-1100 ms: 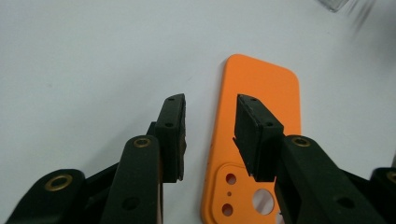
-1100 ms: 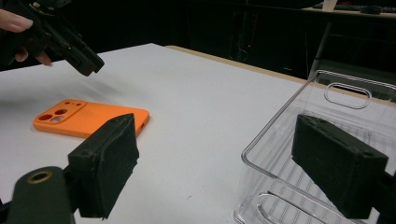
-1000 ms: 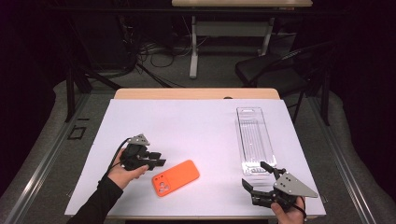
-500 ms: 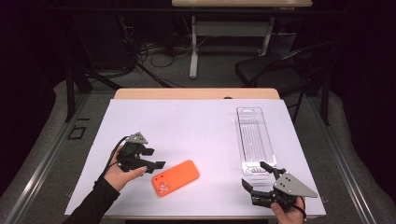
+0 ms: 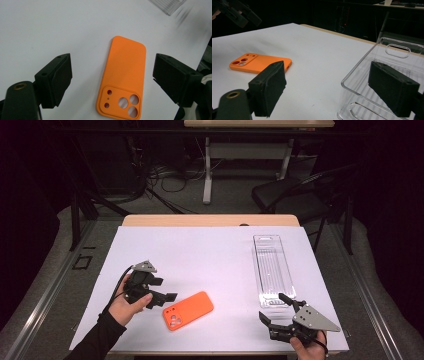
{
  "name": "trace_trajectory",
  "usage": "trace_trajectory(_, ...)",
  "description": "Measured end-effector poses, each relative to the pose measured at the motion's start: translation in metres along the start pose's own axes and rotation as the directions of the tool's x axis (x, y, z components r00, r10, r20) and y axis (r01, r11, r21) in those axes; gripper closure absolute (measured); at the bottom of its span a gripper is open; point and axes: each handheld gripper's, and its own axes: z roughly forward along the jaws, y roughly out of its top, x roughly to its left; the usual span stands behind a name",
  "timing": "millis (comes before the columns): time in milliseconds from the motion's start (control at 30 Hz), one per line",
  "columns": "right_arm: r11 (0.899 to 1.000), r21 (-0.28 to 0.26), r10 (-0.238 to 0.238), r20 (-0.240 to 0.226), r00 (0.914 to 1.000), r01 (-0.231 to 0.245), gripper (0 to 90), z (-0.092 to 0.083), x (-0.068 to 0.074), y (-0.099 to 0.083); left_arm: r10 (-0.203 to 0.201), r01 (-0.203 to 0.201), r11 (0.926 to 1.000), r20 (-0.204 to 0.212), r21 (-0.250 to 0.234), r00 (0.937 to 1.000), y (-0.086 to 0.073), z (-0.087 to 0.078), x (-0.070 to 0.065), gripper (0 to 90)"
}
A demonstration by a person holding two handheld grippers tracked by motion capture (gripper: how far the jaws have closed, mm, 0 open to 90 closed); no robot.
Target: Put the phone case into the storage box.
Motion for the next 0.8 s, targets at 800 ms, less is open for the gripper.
trace_trajectory(800, 1.0, 0.005, -0.003, -0.004, 1.0, 0.003, 14.1, 0.0, 0.0, 0.0, 0.14, -0.137, 0.9805, -0.009, 0.141, 0.9901, 0.012, 0.008, -0.029, 0.4)
